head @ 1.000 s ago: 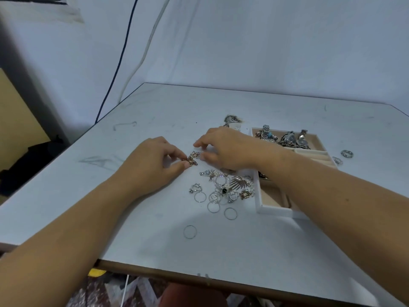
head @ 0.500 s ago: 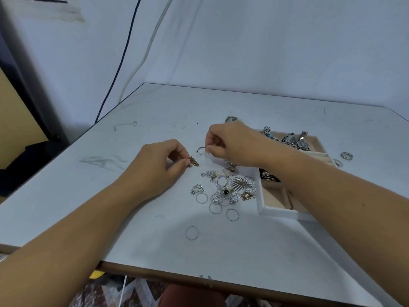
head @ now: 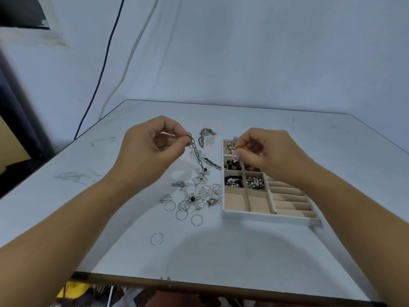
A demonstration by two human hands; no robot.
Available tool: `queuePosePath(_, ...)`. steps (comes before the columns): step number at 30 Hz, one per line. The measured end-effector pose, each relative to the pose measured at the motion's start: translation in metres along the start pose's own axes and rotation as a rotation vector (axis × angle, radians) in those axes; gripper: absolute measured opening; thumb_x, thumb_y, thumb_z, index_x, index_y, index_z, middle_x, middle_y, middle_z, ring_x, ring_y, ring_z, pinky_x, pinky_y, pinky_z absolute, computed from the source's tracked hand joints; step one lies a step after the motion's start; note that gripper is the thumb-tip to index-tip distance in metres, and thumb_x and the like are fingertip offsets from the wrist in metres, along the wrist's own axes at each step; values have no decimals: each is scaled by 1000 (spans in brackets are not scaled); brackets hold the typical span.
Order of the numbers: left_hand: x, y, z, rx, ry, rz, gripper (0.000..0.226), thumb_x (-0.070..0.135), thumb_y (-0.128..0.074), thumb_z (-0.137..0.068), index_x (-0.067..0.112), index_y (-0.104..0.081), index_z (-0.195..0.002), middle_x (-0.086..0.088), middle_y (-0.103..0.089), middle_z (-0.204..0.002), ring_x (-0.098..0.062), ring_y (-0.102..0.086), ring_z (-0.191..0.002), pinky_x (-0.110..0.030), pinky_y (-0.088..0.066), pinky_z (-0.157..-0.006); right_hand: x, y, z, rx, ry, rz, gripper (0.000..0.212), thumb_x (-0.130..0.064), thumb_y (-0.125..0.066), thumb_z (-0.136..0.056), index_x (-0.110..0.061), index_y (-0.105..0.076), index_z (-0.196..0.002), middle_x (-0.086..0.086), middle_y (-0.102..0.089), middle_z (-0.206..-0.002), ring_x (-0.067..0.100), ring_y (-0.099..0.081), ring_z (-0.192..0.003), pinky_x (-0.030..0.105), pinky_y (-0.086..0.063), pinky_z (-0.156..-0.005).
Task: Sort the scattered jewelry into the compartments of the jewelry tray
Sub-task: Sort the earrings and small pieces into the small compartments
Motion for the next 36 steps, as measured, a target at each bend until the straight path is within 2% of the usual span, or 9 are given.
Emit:
queuePosePath(9,36,-43,9,-35,-81,148,19,3,-72,-81,20,-66,-79,2,-74,-77,-18,-72,-74,-25,-54,-65,20,22,28,99,25,-53,8,-15,-74,-80,-18,-67,-82,-6,-65,-72,1,-57,-67,6,-43,-65)
queuePosePath(14,28,-63,20,-94,-66,181,19,3,-72,-80,20,-67,-76,-13,-71,-74,-47,-63,-69,-29,-48,-58,32,26,37,103,3,-103,9,-14,-74,-80,-19,-66,-81,-3,-66,-73,1,-57,-65,7,-44,-65)
queuePosePath(16,21,-70,25,-129,-55,173,14,7,-74,-78,19,-67,-78,-20,-68,-73,-49,-59,-65,-31,-46,-57,34,26,38,101,0,-118,8,-14,-74,-81,-19,-67,-82,-3,-66,-73,2,-57,-65,8,-45,-65)
queuePosePath(18,13,-75,29,-159,-39,160,9,13,-73,-76,18,-67,-79,-20,-68,-72,-43,-59,-62,-31,-46,-57,35,27,38,102,-5,-133,7,-14,-73,-81,-18,-67,-82,-1,-66,-74,7,-58,-66,9,-46,-65)
queuePosePath(20,6,-78,32,-178,-20,134,7,16,-72,-74,19,-67,-78,-13,-68,-70,-28,-62,-62,-23,-47,-57,34,28,38,104,-3,-143,7,-14,-73,-81,-18,-67,-81,-1,-67,-74,9,-59,-67,9,-46,-65)
queuePosePath(24,4,-84,36,-259,-89,-34,12,11,-76,-76,20,-69,-79,6,-70,-73,-8,-67,-68,-17,-51,-69,33,26,39,95,-5,-153,9,-14,-73,-80,-21,-66,-79,-4,-67,-72,6,-58,-65,8,-45,-64)
queuePosePath(28,11,-95,42,-386,-275,-339,11,16,-75,-78,26,-71,-83,14,-70,-79,-3,-67,-78,-21,-52,-75,33,21,38,71,-13,-158,11,-16,-74,-79,-24,-66,-77,-6,-67,-72,3,-58,-64,8,-44,-63)
queuePosePath(32,12,-99,43,-470,-365,-463,9,26,-68,-83,25,-71,-92,15,-68,-88,-4,-63,-88,-30,-52,-76,30,18,38,52,-8,-165,12,-17,-74,-79,-25,-66,-78,-6,-67,-72,3,-58,-65,8,-44,-62)
queuePosePath(36,3,-86,42,-526,-367,-556,44,53,-59,-84,28,-58,-121,16,-59,-118,-2,-53,-114,-24,-46,-92,27,14,41,23,-2,-170,15,-17,-74,-79,-28,-64,-79,-9,-65,-72,7,-60,-67,10,-47,-63)
Point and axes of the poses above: each hand's wrist, its own z-axis away from the middle knuckle, its own y-axis out of the back of the hand, x = y × z, the point moved 8 cm from there along -z, towards the middle knuckle
